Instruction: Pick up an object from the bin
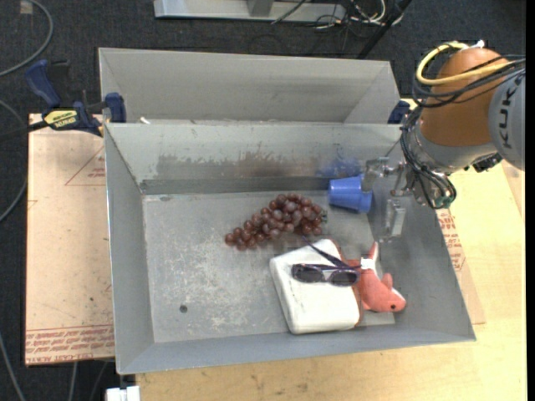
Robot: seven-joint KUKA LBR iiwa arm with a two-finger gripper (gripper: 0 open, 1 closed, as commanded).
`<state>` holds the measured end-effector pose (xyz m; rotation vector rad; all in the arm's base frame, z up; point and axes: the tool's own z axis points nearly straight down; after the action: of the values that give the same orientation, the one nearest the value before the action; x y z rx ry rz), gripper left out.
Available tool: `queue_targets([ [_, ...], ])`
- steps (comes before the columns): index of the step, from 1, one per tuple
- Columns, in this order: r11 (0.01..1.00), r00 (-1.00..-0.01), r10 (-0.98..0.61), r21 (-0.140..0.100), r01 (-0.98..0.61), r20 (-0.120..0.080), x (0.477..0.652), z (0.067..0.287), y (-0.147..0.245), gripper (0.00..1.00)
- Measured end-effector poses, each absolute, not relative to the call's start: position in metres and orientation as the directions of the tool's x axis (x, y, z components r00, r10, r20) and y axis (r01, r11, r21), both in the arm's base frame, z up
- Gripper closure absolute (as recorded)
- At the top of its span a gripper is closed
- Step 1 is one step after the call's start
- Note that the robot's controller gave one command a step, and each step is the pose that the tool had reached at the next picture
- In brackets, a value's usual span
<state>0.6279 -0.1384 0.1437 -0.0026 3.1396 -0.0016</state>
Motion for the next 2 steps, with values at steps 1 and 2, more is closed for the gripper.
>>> queue_targets([
  [1,1.000,-1.000,-0.026,-0.002,-0.026,-0.004,0.628,0.127,-0.095,0.00],
  [2,1.000,-1.000,-0.020,0.003,-0.020,-0.005,0.638,0.120,-0.076,0.00],
])
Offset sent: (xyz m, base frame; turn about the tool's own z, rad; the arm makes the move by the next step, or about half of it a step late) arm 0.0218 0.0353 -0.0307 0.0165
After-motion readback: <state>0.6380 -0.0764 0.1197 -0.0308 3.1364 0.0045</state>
